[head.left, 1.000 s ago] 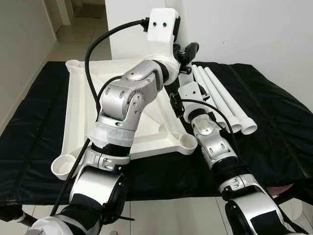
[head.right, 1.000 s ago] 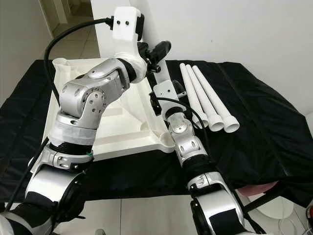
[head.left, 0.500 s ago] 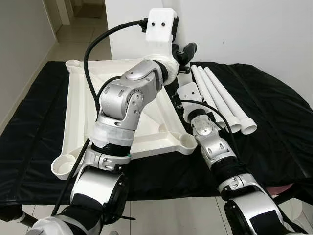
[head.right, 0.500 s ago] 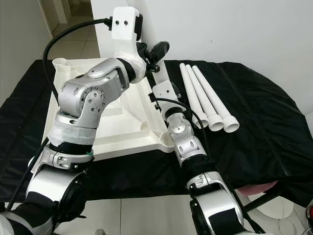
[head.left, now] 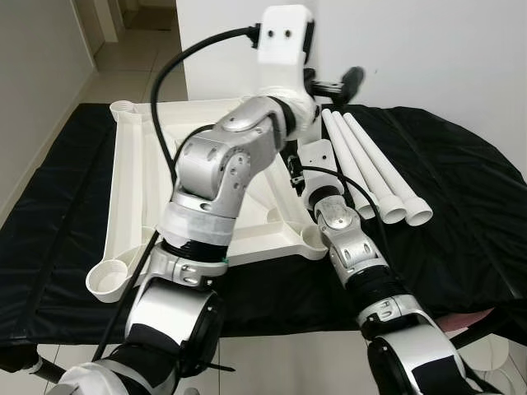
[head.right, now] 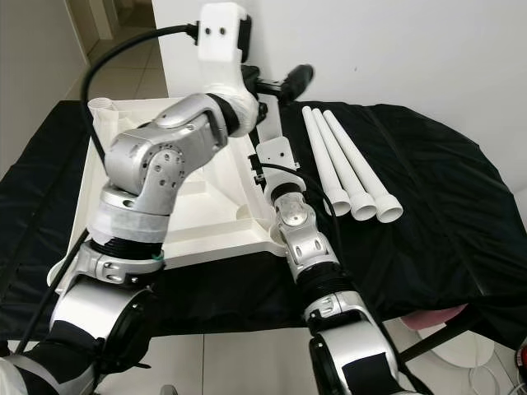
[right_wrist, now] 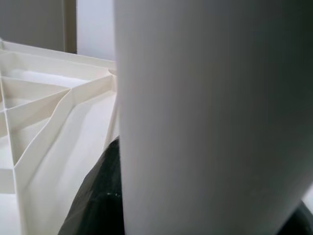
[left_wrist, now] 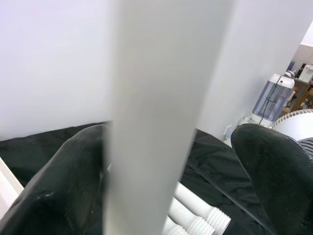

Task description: Building children table

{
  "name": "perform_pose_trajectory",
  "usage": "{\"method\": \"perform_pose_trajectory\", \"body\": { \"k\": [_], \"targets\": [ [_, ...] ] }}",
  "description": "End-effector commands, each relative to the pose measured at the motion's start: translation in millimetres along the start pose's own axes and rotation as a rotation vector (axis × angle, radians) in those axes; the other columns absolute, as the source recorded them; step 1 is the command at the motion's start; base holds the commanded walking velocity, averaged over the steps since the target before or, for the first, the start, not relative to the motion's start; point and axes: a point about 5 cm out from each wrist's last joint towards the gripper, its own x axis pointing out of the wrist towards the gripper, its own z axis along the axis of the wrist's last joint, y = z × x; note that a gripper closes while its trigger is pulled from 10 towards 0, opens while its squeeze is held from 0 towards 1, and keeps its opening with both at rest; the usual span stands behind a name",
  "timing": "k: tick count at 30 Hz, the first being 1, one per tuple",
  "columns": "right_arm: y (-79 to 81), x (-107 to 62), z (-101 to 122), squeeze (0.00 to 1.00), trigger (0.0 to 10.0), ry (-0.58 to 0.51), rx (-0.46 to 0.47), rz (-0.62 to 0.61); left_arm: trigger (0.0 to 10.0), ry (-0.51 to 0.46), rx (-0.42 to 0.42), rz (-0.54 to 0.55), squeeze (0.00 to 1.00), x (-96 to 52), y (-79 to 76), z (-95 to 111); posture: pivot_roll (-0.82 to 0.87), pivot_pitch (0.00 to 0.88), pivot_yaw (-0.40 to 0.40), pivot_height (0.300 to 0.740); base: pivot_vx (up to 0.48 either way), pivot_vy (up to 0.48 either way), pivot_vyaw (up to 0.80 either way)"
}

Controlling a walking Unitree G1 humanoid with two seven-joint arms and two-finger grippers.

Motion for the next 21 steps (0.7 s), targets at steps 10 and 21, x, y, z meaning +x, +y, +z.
{"method": "perform_pose_trajectory", "body": {
  "k": [10, 21],
  "targets": [
    [-15.6, 1.9, 9, 0.0, 10.0, -0.004, 0.264, -0.068, 10.0, -0.107, 0.036, 0.02, 0.0, -9.9, 8.6, 8, -0.03, 0.0, -0.031, 0.74, 0.0, 0.0, 0.0],
    [-29.1, -13.1, 4, 0.0, 10.0, -0.009, 0.248, -0.074, 10.0, -0.093, 0.148, 0.104, 0.0, -39.0, 37.6, -20, -0.03, 0.0, -0.056, 0.74, 0.0, 0.0, 0.0]
  ]
}}
